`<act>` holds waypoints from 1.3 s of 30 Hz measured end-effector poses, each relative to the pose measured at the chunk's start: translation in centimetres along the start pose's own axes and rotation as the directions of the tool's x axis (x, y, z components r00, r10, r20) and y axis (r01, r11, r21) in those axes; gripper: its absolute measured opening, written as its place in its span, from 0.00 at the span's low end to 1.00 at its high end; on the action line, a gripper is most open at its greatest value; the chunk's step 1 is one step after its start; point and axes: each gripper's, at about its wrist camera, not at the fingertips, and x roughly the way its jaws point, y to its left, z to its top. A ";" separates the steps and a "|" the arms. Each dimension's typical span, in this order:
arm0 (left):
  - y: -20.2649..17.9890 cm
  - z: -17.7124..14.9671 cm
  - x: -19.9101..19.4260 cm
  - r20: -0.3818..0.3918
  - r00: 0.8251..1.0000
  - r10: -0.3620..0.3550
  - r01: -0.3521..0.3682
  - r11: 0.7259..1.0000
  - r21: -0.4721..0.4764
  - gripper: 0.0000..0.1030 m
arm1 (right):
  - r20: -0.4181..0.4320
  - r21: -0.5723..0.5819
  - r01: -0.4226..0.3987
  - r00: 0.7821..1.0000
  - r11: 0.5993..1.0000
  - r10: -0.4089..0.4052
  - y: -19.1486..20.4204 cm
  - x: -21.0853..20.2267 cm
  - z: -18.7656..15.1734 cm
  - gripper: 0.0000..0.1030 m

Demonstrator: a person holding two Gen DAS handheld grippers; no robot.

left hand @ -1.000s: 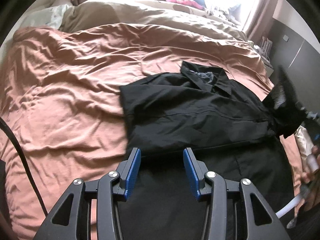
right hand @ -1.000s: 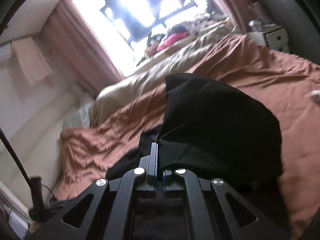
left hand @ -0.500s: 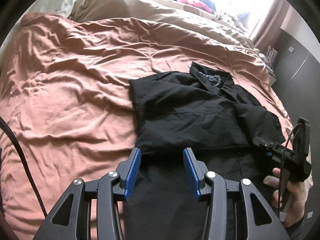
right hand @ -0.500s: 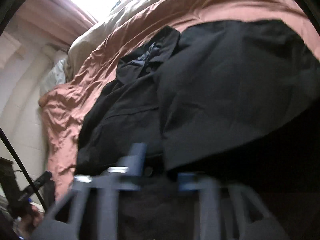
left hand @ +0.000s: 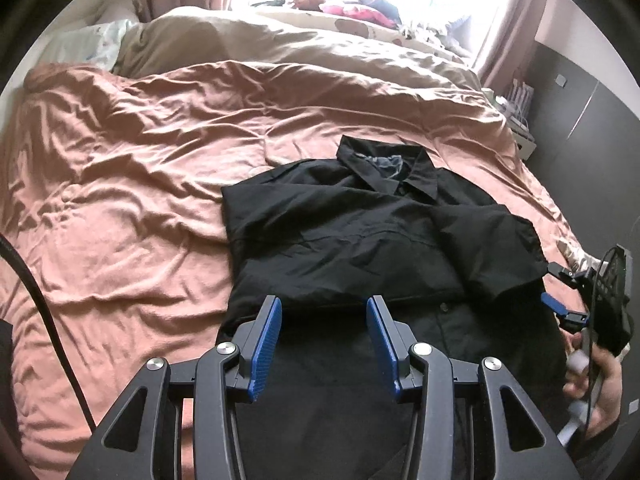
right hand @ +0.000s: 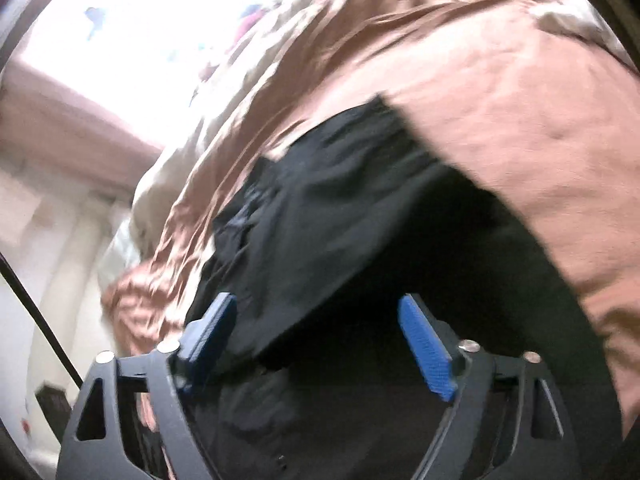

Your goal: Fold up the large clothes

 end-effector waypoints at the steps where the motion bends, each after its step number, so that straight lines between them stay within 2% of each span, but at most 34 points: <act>1: 0.0 0.0 0.4 -0.004 1.000 0.001 -0.001 1.000 0.003 0.45 | 0.003 0.033 -0.010 1.000 0.999 0.010 -0.6 0.0 0.3 0.63; 3: -0.1 -0.1 1.0 -0.009 1.000 0.001 -0.001 1.000 0.000 0.45 | 0.030 0.113 -0.041 0.999 0.993 0.037 -1.7 0.3 1.2 0.48; 5: 0.1 -0.2 2.0 -0.020 1.000 -0.006 0.006 1.000 -0.009 0.45 | 0.059 0.141 -0.030 0.998 0.990 0.022 -2.5 0.6 1.9 0.43; 7: 0.3 -0.4 2.8 -0.029 1.000 -0.012 0.011 1.000 -0.011 0.45 | 0.075 0.157 -0.028 0.997 0.987 0.016 -2.6 1.6 1.8 0.30; 8: 0.2 -0.5 3.1 -0.032 0.999 -0.012 0.012 1.000 -0.010 0.45 | 0.084 0.165 -0.037 0.996 0.986 0.024 -2.6 1.7 1.8 0.18; 9: 0.4 -0.6 3.5 -0.038 0.999 -0.012 0.012 1.000 -0.010 0.45 | 0.096 0.166 -0.047 0.995 0.985 0.031 -2.3 1.8 1.8 0.13; 11: 0.8 -0.9 3.9 -0.045 0.999 -0.014 0.013 1.000 -0.017 0.45 | 0.122 0.146 -0.048 0.992 0.988 0.030 -1.2 2.1 1.7 0.09; 14: 1.8 -1.3 4.0 -0.047 0.999 -0.021 0.019 0.999 -0.039 0.45 | 0.151 0.098 -0.058 0.988 0.994 0.042 0.7 2.7 0.4 0.08; 20: 4.6 -2.1 2.2 -0.031 0.999 -0.026 0.024 0.997 -0.080 0.45 | 0.159 0.004 -0.157 0.975 0.988 0.154 5.5 2.4 -2.6 0.07; 28: 8.9 -3.5 -0.1 -0.024 1.000 -0.018 0.015 0.992 -0.126 0.45 | 0.096 -0.141 -0.219 0.968 0.965 0.234 12.7 4.0 -7.7 0.07; 30: 9.9 -3.9 -0.5 -0.023 1.000 -0.016 0.012 0.991 -0.133 0.45 | 0.077 -0.171 -0.234 0.965 0.957 0.250 12.6 3.2 -8.4 0.07; 31: 10.6 -4.2 -0.7 -0.023 1.000 -0.014 0.010 0.990 -0.140 0.45 | 0.066 -0.184 -0.241 0.964 0.953 0.257 13.2 4.2 -8.4 0.07; 33: 11.4 -4.6 -1.0 -0.023 1.000 -0.015 0.011 0.988 -0.152 0.45 | 0.039 -0.209 -0.256 0.962 0.944 0.270 12.7 3.5 -10.1 0.07; 39: 14.1 -5.7 -1.8 -0.024 1.000 -0.008 0.003 0.984 -0.179 0.45 | -0.059 -0.286 -0.278 0.960 0.917 0.272 13.8 10.5 -9.9 0.07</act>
